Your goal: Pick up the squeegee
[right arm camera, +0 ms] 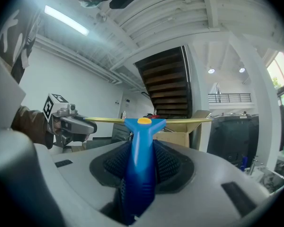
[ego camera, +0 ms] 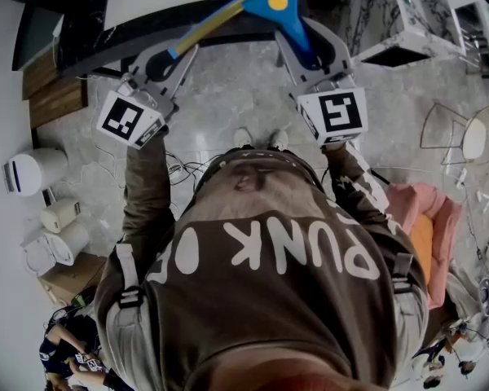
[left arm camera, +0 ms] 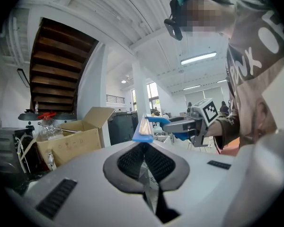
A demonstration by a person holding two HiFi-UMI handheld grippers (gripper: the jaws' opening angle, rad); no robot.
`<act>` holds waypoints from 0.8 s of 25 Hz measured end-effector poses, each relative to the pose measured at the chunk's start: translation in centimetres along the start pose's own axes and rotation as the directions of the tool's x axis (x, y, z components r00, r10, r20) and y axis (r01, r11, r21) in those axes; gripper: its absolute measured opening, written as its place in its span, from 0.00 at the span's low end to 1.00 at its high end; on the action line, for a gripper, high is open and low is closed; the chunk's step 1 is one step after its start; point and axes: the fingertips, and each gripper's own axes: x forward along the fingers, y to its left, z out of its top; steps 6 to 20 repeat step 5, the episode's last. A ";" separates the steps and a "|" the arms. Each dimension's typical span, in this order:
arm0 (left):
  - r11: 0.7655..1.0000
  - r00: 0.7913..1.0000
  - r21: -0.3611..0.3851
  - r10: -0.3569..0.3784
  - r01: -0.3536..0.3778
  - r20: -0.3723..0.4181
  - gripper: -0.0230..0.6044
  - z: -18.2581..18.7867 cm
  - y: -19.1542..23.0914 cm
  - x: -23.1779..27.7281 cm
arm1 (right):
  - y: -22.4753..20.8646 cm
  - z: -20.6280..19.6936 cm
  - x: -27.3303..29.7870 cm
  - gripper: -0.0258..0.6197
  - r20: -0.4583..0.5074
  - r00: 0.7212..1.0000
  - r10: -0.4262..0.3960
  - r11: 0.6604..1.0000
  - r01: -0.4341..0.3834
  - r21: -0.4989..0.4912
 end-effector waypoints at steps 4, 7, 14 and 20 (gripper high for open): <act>1.000 1.000 -0.002 0.004 -0.004 0.002 0.04 0.1 0.2 -0.1 | 0.0 0.1 0.1 0.26 0.000 1.000 0.001 1.000 -0.001 -0.001; 1.000 1.000 -0.003 0.005 -0.005 0.002 0.04 0.1 0.2 -0.2 | 0.0 0.1 0.2 0.26 0.000 1.000 0.000 1.000 0.000 0.000; 1.000 1.000 -0.003 0.005 -0.005 0.002 0.04 0.1 0.2 -0.2 | 0.0 0.1 0.2 0.26 0.000 1.000 0.000 1.000 0.000 0.000; 1.000 1.000 -0.003 0.005 -0.005 0.002 0.04 0.1 0.2 -0.2 | 0.0 0.1 0.2 0.26 0.000 1.000 0.000 1.000 0.000 0.000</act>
